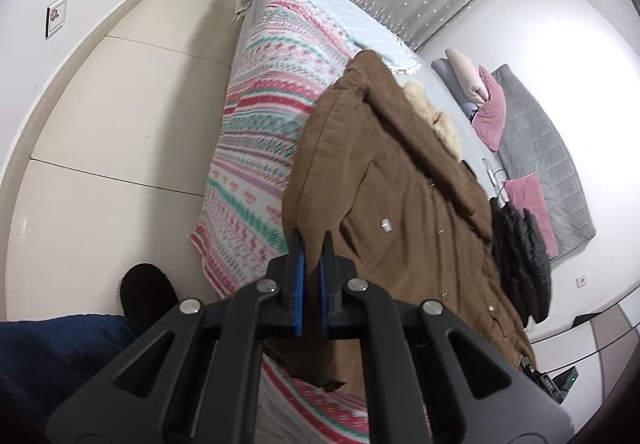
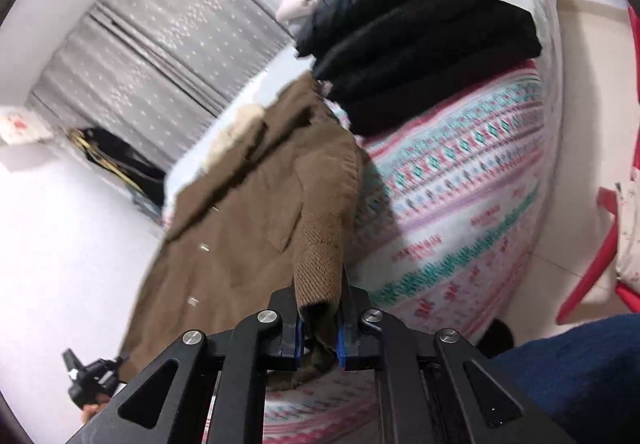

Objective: Fold large clothes
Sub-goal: 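Lift the hem with both grippers and carry it toward the fur collar, then lay the hem down near the collar and open both grippers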

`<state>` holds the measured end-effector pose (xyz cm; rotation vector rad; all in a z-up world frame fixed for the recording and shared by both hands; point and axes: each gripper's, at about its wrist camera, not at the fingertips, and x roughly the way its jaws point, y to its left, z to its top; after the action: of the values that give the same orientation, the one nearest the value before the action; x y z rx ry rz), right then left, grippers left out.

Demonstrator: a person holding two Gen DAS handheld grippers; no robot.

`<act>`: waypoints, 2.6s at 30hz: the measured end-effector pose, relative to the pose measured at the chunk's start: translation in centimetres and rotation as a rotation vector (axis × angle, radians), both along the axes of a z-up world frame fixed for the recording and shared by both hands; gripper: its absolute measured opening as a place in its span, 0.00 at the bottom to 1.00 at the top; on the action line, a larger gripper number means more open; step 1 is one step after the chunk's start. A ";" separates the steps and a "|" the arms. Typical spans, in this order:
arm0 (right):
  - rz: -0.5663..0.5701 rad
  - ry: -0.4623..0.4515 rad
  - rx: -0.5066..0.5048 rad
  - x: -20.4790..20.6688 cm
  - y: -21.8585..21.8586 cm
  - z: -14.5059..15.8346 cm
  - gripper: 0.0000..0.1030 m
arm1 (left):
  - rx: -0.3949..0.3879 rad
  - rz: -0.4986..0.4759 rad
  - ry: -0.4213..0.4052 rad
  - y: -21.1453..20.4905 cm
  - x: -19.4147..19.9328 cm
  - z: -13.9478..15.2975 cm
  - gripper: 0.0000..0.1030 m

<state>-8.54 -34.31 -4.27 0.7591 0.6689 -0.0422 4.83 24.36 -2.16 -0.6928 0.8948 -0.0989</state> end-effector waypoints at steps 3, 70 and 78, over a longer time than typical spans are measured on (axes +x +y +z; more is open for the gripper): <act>0.008 -0.045 0.001 0.6 0.0 1.7 0.10 | -0.004 0.009 -0.009 -0.3 0.6 1.6 0.06; 0.011 0.390 -0.448 64.6 -7.6 -1.5 0.70 | 0.265 -0.248 0.241 -12.9 60.0 -5.1 0.64; 0.085 0.350 -0.543 65.7 -4.6 -3.3 0.08 | 0.412 -0.173 0.196 -15.3 59.3 -4.3 0.09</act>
<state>57.18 -38.94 -7.55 0.1969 0.9688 -0.2732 64.12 9.03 -6.45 -0.2428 1.1221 0.0009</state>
